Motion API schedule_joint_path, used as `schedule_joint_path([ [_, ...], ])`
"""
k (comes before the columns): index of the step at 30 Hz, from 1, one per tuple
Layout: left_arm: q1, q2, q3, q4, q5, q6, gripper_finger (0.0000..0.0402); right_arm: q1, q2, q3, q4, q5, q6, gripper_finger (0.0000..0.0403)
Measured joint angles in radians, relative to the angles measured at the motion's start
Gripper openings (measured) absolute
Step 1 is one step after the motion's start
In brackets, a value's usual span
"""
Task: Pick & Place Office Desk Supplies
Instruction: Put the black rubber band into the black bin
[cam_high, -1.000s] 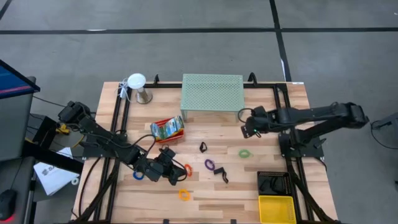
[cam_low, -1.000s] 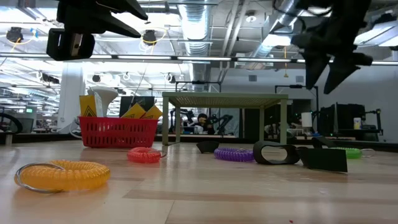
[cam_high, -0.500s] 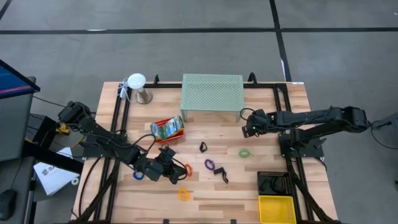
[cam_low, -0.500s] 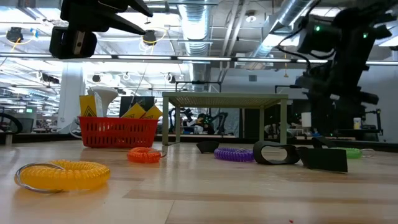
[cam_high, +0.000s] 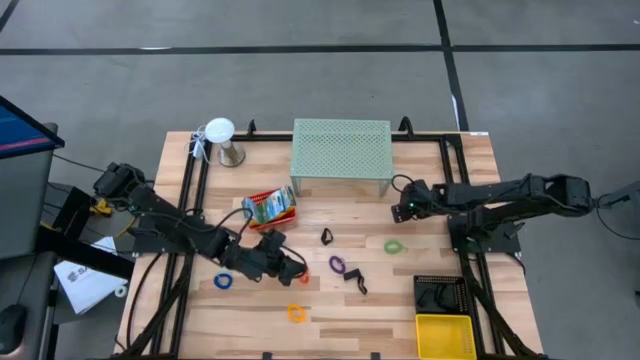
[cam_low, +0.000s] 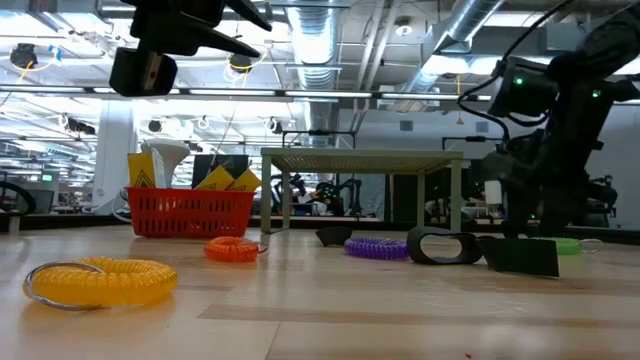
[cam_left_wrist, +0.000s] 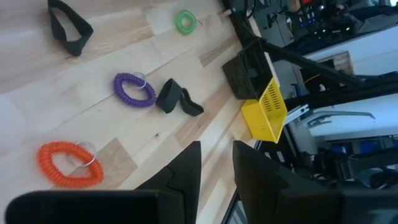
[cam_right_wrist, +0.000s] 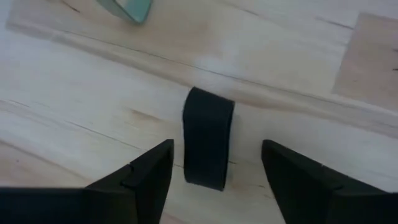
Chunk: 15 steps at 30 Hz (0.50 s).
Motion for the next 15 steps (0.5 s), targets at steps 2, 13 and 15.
schedule_joint_path([
  [2, 0.004, 0.000, 0.000, 0.009, 0.004, 0.000, 0.0088, 0.001, -0.002, -0.007, 0.000, 0.004, -0.009, 0.0199],
  [13, 0.007, 0.000, 0.000, 0.008, 0.006, 0.014, 0.0088, 0.071, -0.038, -0.005, 0.023, -0.024, 0.026, 0.0008],
  [15, 0.006, 0.000, 0.000, 0.008, 0.007, 0.023, 0.0088, 0.110, -0.075, 0.013, 0.012, -0.025, 0.059, 0.0004],
])
